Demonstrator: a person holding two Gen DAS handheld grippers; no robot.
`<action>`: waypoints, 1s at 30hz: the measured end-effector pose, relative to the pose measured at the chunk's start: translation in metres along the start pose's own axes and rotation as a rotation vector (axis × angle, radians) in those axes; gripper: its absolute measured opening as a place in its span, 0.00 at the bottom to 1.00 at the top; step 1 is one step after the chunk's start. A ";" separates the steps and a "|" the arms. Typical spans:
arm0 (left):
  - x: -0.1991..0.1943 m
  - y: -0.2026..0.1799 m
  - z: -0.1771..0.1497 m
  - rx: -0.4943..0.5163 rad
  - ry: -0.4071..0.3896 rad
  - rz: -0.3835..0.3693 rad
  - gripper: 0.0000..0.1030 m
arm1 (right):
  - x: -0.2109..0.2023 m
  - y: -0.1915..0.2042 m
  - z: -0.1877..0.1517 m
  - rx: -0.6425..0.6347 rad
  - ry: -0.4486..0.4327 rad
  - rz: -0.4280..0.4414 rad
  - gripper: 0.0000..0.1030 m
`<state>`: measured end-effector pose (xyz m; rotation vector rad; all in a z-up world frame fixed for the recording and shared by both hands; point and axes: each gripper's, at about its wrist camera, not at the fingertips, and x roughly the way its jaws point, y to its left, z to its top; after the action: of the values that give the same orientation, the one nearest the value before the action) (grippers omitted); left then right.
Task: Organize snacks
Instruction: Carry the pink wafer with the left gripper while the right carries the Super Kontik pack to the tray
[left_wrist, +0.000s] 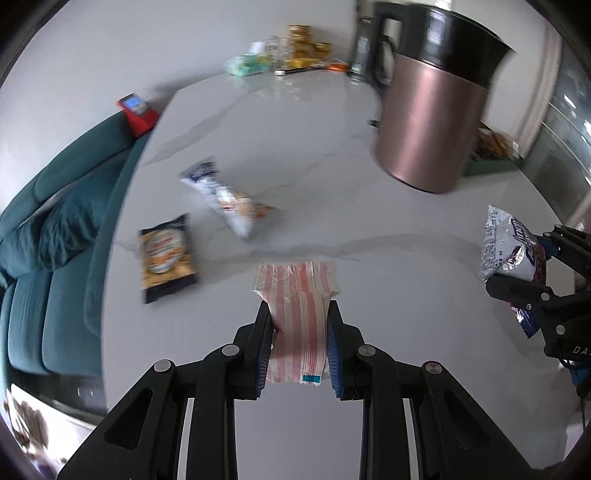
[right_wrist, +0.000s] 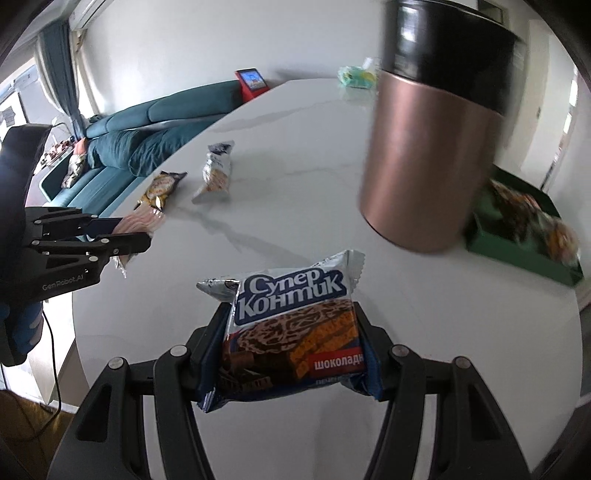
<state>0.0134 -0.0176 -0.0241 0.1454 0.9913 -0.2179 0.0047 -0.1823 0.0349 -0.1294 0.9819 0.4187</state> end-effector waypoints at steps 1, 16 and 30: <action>0.000 -0.010 0.001 0.020 0.001 -0.011 0.22 | -0.004 -0.005 -0.005 0.009 0.003 -0.007 0.60; 0.010 -0.178 0.030 0.319 0.012 -0.213 0.22 | -0.083 -0.122 -0.089 0.226 0.016 -0.197 0.60; 0.022 -0.296 0.110 0.365 -0.068 -0.251 0.22 | -0.121 -0.265 -0.063 0.274 -0.118 -0.326 0.60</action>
<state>0.0408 -0.3309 0.0106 0.3442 0.8936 -0.6309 0.0038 -0.4773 0.0789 -0.0150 0.8738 -0.0087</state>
